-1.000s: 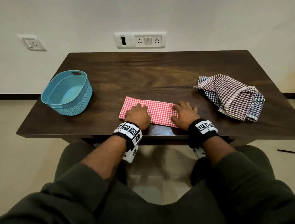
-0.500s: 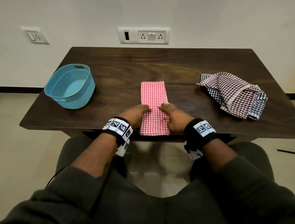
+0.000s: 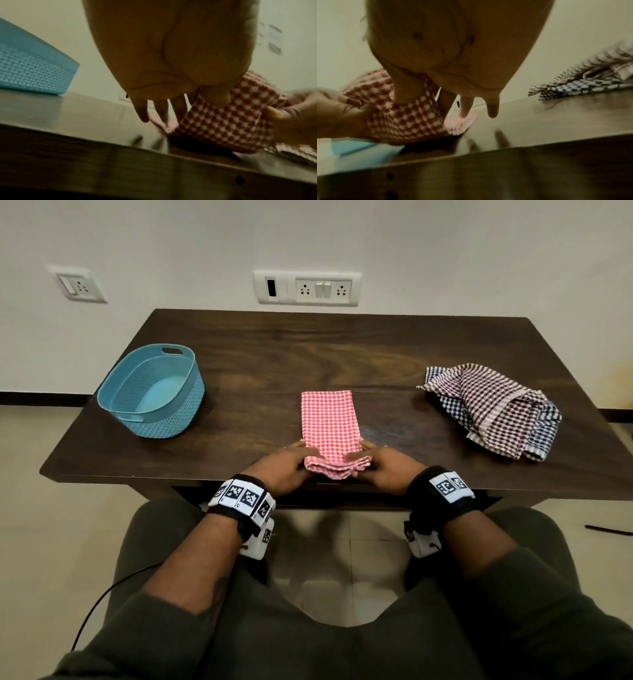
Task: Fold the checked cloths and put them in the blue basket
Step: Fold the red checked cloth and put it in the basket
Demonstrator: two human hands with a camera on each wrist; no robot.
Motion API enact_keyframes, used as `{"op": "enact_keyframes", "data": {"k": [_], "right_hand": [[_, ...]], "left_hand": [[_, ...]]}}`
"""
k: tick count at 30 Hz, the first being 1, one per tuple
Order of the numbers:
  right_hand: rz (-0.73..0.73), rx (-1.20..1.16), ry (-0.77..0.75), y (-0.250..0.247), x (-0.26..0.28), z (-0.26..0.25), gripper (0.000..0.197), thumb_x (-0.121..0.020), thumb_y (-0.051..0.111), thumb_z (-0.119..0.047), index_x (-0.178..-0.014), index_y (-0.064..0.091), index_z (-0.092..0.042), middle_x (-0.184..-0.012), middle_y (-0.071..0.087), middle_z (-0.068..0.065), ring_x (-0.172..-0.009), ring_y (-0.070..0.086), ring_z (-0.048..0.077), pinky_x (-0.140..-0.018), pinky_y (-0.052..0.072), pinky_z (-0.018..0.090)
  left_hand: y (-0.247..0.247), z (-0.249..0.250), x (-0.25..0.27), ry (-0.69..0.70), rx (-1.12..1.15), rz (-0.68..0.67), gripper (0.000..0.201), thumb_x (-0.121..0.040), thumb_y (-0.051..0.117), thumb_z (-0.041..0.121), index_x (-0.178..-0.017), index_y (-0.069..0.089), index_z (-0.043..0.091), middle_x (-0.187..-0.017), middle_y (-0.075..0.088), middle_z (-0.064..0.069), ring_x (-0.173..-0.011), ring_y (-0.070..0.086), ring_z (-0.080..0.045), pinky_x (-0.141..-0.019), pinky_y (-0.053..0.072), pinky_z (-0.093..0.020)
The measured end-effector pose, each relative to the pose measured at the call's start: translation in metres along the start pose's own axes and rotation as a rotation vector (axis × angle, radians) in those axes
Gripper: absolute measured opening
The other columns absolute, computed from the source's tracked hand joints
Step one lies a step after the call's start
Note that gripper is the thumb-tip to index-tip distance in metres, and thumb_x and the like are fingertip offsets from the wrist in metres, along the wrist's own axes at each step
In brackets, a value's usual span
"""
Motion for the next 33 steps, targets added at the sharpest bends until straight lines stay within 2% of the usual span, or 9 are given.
{"op": "enact_keyframes", "data": {"k": [3,6,10,14,19,24,27,30,33], "right_hand": [[0.107,-0.407,0.062,-0.017,0.007,-0.005,0.021,-0.098,0.059,-0.025,-0.115,0.070,-0.020,-0.109,0.072,-0.011,-0.098,0.068,0.011,-0.087,0.046,0.025],[0.257,-0.558,0.057,-0.032,-0.007,-0.002,0.023,-0.097,0.061,-0.026,-0.116,0.069,-0.015,-0.109,0.074,-0.005,-0.102,0.069,0.010,-0.093,0.052,0.032],[0.401,-0.438,0.203,-0.037,-0.036,0.016,0.028,-0.093,0.060,-0.038,-0.113,0.068,-0.019,-0.105,0.075,-0.004,-0.098,0.070,0.014,-0.092,0.054,0.046],[0.463,-0.297,0.356,-0.036,-0.061,0.032,0.028,-0.098,0.055,-0.035,-0.113,0.065,-0.013,-0.109,0.071,0.004,-0.100,0.067,0.022,-0.087,0.052,0.035],[0.304,-0.004,0.536,-0.033,-0.083,0.036,0.031,-0.103,0.045,-0.022,-0.116,0.059,0.003,-0.122,0.063,0.024,-0.114,0.059,0.039,-0.089,0.046,0.038],[0.289,0.114,0.596,-0.035,-0.091,0.036,0.027,-0.099,0.046,-0.016,-0.115,0.059,0.002,-0.122,0.064,0.023,-0.113,0.061,0.039,-0.089,0.049,0.038],[0.296,0.102,0.658,-0.038,-0.085,0.037,0.029,-0.099,0.045,-0.017,-0.118,0.059,0.000,-0.124,0.063,0.022,-0.114,0.061,0.039,-0.089,0.049,0.039],[0.330,0.065,0.691,-0.042,-0.078,0.034,0.036,-0.099,0.044,-0.023,-0.126,0.051,0.000,-0.129,0.059,0.023,-0.117,0.058,0.040,-0.092,0.048,0.040],[0.376,0.182,0.616,-0.046,-0.071,0.017,0.043,-0.097,0.045,-0.023,-0.134,0.038,-0.004,-0.136,0.050,0.021,-0.124,0.050,0.040,-0.097,0.043,0.047]], "left_hand": [[-0.020,-0.006,0.003,-0.109,0.203,0.123,0.044,-0.093,0.047,0.059,-0.105,0.068,0.023,-0.103,0.073,0.005,-0.096,0.067,-0.014,-0.086,0.051,-0.035],[-0.035,-0.008,-0.002,-0.144,0.382,0.233,0.045,-0.089,0.050,0.059,-0.093,0.069,0.019,-0.089,0.074,0.007,-0.084,0.070,-0.012,-0.081,0.056,-0.039],[-0.043,-0.017,-0.016,-0.273,0.343,0.339,0.027,-0.099,0.049,0.041,-0.093,0.062,0.018,-0.091,0.069,0.001,-0.085,0.066,-0.020,-0.075,0.051,-0.036],[-0.041,-0.028,-0.030,-0.434,0.249,0.339,0.034,-0.102,0.042,0.040,-0.106,0.059,0.010,-0.107,0.066,-0.012,-0.096,0.062,-0.029,-0.082,0.048,-0.036],[-0.037,-0.036,-0.050,-0.523,0.126,0.289,0.039,-0.102,0.038,0.035,-0.111,0.058,0.004,-0.117,0.064,-0.024,-0.106,0.062,-0.039,-0.089,0.049,-0.042],[-0.037,-0.040,-0.056,-0.643,0.051,0.283,0.043,-0.101,0.040,0.035,-0.114,0.063,0.001,-0.120,0.064,-0.024,-0.107,0.062,-0.040,-0.089,0.049,-0.043],[-0.041,-0.037,-0.049,-0.693,0.080,0.351,0.047,-0.100,0.045,0.040,-0.125,0.050,0.001,-0.126,0.060,-0.023,-0.115,0.058,-0.041,-0.092,0.047,-0.045],[-0.051,-0.028,-0.043,-0.632,0.074,0.426,0.043,-0.099,0.045,0.040,-0.124,0.040,0.006,-0.123,0.059,-0.020,-0.112,0.059,-0.040,-0.092,0.048,-0.048],[-0.058,-0.002,-0.042,-0.386,-0.204,0.475,0.031,-0.096,0.048,0.027,-0.121,0.047,0.010,-0.122,0.054,-0.013,-0.109,0.056,-0.033,-0.090,0.048,-0.045]]}}
Point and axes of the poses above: each hand's wrist, its own x-axis away from the middle knuckle, its own y-axis out of the palm, z = x × y, the point moved 9 cm from there along -x, towards the middle knuckle
